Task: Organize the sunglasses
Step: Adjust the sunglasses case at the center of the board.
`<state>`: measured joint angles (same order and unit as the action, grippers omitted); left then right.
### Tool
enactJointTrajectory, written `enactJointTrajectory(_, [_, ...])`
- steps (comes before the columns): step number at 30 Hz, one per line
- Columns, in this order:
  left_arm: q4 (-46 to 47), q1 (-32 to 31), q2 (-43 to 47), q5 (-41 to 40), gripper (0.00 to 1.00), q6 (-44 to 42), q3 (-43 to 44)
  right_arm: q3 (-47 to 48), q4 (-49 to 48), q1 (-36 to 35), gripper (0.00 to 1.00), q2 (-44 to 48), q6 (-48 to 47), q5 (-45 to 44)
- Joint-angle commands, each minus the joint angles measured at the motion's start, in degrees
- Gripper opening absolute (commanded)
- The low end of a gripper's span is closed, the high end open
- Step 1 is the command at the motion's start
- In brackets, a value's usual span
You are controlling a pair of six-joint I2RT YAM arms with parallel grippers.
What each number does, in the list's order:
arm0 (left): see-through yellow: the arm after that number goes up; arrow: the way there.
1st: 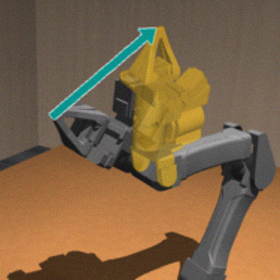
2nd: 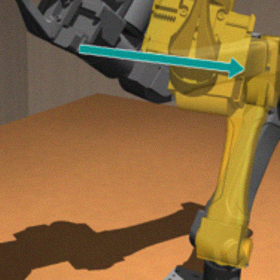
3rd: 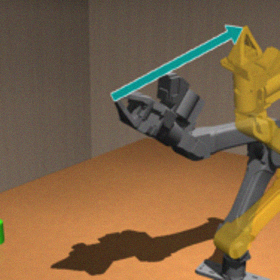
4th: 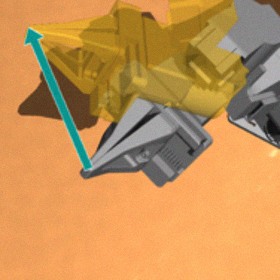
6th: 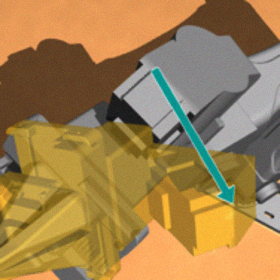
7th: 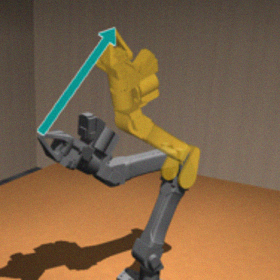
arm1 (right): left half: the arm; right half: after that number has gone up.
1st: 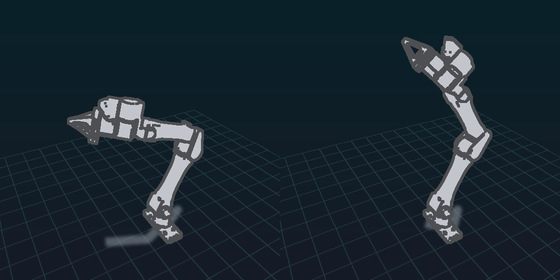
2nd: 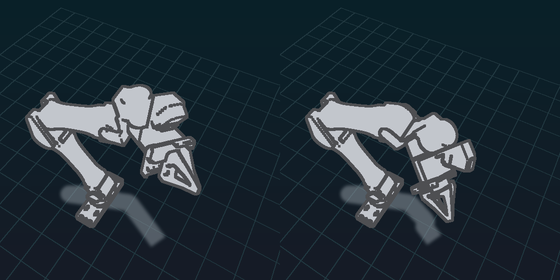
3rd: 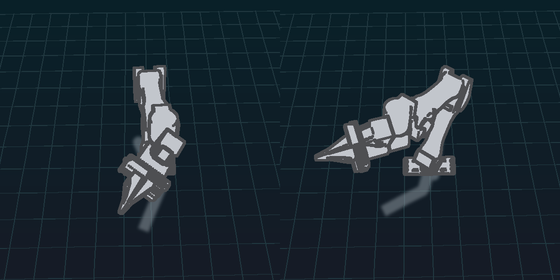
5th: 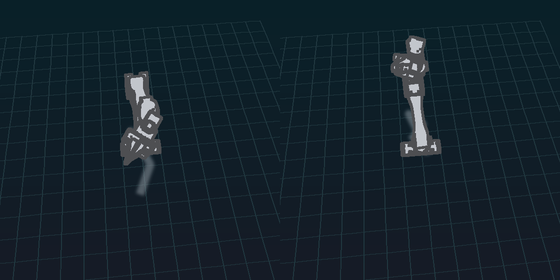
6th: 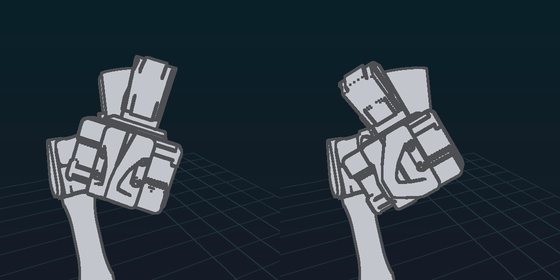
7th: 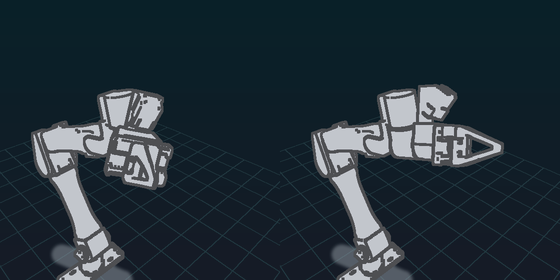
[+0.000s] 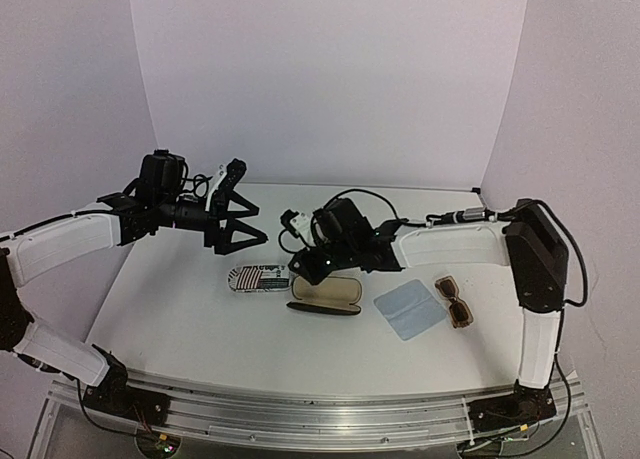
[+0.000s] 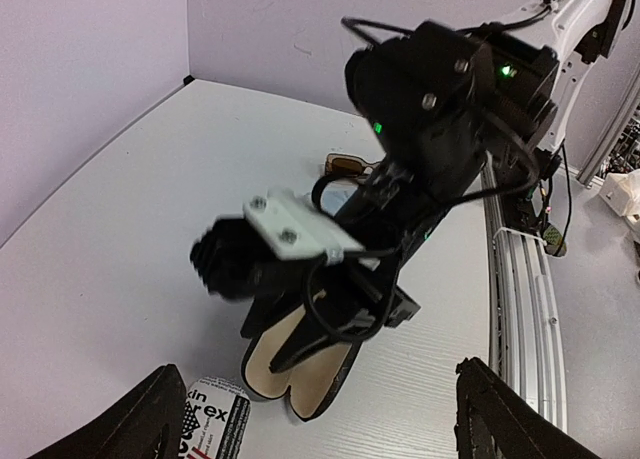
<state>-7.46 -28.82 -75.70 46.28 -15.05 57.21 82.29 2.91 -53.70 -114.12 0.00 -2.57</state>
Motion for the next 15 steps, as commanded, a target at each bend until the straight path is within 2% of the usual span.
enactJointTrajectory(1, [1.35,0.25,2.3,0.02,0.87,-0.79,-0.5,-4.12,3.46,5.58,0.33,9.36,9.36,-8.24])
enactJointTrajectory(5, [2.02,0.24,2.99,0.23,0.87,-0.3,-1.79,-10.96,17.69,11.45,0.35,13.16,22.77,-16.18])
enactJointTrajectory(10, [3.18,0.25,3.1,0.73,0.87,0.23,-2.64,-17.27,28.03,12.48,0.36,13.82,32.17,-16.91])
enactJointTrajectory(13, [3.37,0.25,3.05,0.74,0.87,0.32,-2.68,-19.81,32.62,12.48,0.32,14.88,37.2,-16.8])
enactJointTrajectory(15, [3.42,0.25,3.17,0.88,0.87,0.38,-2.81,-22.3,33.84,12.48,0.26,17.38,39.58,-16.32])
